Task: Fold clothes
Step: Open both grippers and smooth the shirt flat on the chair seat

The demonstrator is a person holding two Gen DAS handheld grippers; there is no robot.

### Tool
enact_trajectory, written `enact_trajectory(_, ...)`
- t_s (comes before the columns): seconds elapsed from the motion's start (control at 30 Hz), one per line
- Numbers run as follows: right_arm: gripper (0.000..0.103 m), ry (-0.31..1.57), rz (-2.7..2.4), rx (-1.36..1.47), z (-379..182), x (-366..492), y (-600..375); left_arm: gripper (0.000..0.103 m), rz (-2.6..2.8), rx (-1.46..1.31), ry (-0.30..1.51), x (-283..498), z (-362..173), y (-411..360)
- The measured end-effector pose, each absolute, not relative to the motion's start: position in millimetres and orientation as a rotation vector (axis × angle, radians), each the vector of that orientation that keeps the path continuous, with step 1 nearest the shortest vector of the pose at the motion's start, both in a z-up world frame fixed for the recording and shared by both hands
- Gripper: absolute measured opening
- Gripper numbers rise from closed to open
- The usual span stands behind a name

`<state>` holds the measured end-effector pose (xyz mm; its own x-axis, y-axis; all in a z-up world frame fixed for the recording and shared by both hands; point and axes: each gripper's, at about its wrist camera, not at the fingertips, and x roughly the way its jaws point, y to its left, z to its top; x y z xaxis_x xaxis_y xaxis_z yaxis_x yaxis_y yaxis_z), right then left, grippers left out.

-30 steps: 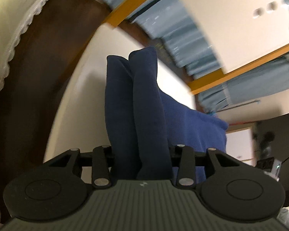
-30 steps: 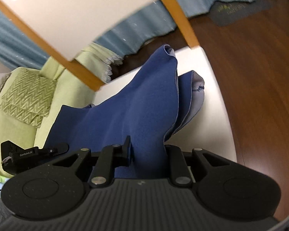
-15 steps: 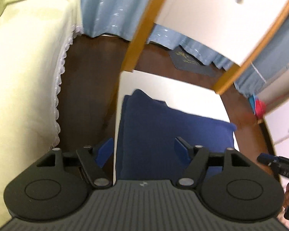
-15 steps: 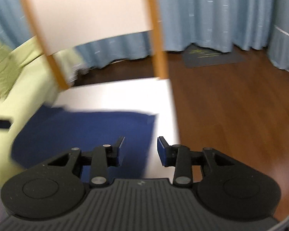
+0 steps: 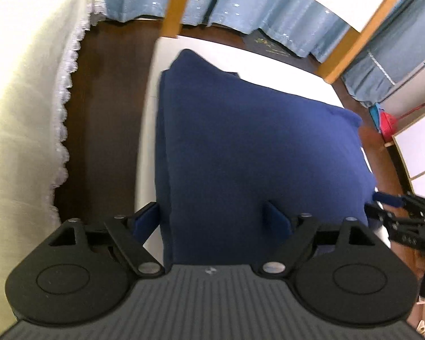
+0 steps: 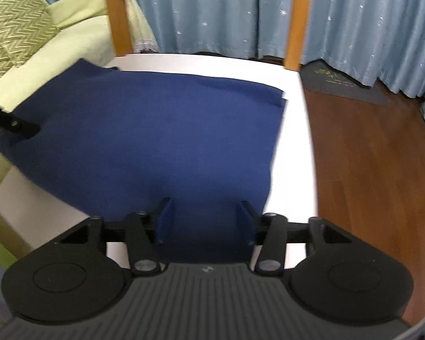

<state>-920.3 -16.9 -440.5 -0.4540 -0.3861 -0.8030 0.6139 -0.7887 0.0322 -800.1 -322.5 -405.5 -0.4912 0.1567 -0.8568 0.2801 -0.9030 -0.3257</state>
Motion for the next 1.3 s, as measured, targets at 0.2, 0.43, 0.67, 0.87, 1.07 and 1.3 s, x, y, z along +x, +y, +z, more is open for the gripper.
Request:
enact_trajectory(0.2,0.030,0.398,-2.292,1.194,-421.9,-930.9,3.4,0.077,-2.587,1.454,0.507,-804.5,-372.0,-306.9)
enact_trajectory(0.43,0.012,0.137,-2.223,1.083,-385.3,-913.0,-27.3,0.074,-2.650,1.472,0.590,-797.1,-350.4,-282.0)
enact_trajectory(0.67,0.006,0.113,-2.131,1.202,-428.1,-911.0,-45.4,0.071,-2.677,1.442,0.568,-793.5,-389.7,-279.5)
enact_trajectory(0.87,0.006,0.082,-2.122,1.184,-402.3,-921.0,-46.1,0.059,-2.710,1.360,0.568,-805.1,-342.7,-292.8)
enact_trajectory(1.07,0.006,0.151,-2.117,1.076,-388.9,-941.3,-72.1,0.058,-2.643,1.484,0.613,-835.6,-381.8,-313.8)
enact_trajectory(1.3,0.006,0.248,-2.046,1.187,-409.7,-947.7,-81.3,0.058,-2.686,1.423,0.521,-849.8,-363.7,-315.0)
